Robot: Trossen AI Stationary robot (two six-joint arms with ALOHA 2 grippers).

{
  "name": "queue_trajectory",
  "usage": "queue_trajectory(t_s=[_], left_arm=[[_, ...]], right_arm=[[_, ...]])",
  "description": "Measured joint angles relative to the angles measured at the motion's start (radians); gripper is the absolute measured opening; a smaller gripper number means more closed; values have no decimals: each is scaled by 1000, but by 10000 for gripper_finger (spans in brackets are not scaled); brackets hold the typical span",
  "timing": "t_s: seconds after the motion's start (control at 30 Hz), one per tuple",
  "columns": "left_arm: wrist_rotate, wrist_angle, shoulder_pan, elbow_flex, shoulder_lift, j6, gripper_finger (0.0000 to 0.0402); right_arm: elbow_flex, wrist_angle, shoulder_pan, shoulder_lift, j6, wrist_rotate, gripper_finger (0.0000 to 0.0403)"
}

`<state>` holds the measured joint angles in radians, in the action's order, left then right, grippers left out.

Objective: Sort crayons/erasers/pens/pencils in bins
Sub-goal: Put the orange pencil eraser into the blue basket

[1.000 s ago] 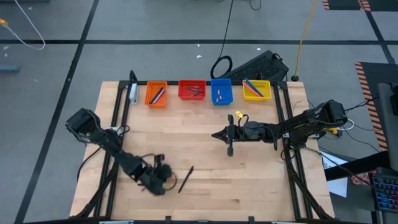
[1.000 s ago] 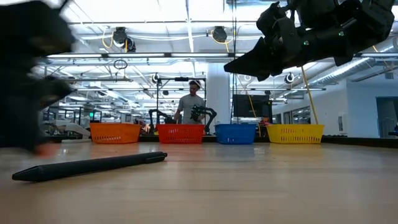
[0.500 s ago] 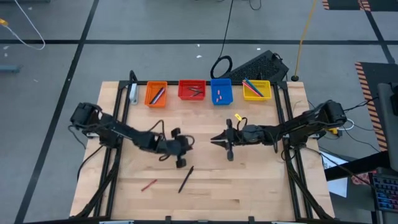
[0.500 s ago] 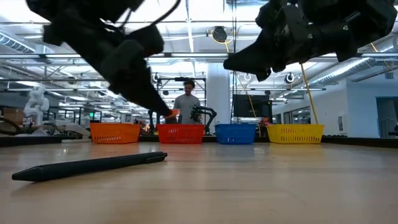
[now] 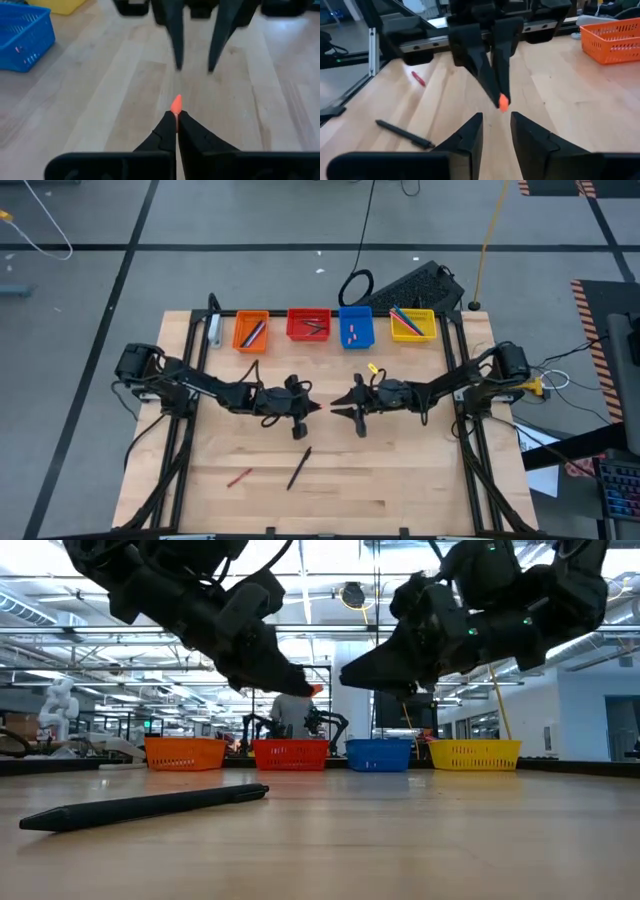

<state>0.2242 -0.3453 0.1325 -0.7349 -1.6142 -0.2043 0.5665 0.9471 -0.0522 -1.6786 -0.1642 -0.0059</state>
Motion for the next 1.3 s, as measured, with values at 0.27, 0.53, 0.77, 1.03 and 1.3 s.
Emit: queue_trajectory(t_s=[0.27, 0.53, 0.77, 1.03, 1.3], left_arm=[[-6, -25, 0, 0, 0, 1, 4], [-6, -55, 1, 0, 0, 14, 4], [2, -63, 0, 0, 0, 16, 13], [29, 21, 0, -1, 89, 26, 62], [39, 239, 0, -2, 265, -7, 160]], right_arm=[[76, 7, 0, -76, 13, 2, 87], [82, 12, 0, -85, 15, 5, 37], [81, 11, 0, -85, 11, 33, 10], [85, 28, 1, -76, 8, 38, 3], [94, -23, 22, -35, 15, 58, 2]])
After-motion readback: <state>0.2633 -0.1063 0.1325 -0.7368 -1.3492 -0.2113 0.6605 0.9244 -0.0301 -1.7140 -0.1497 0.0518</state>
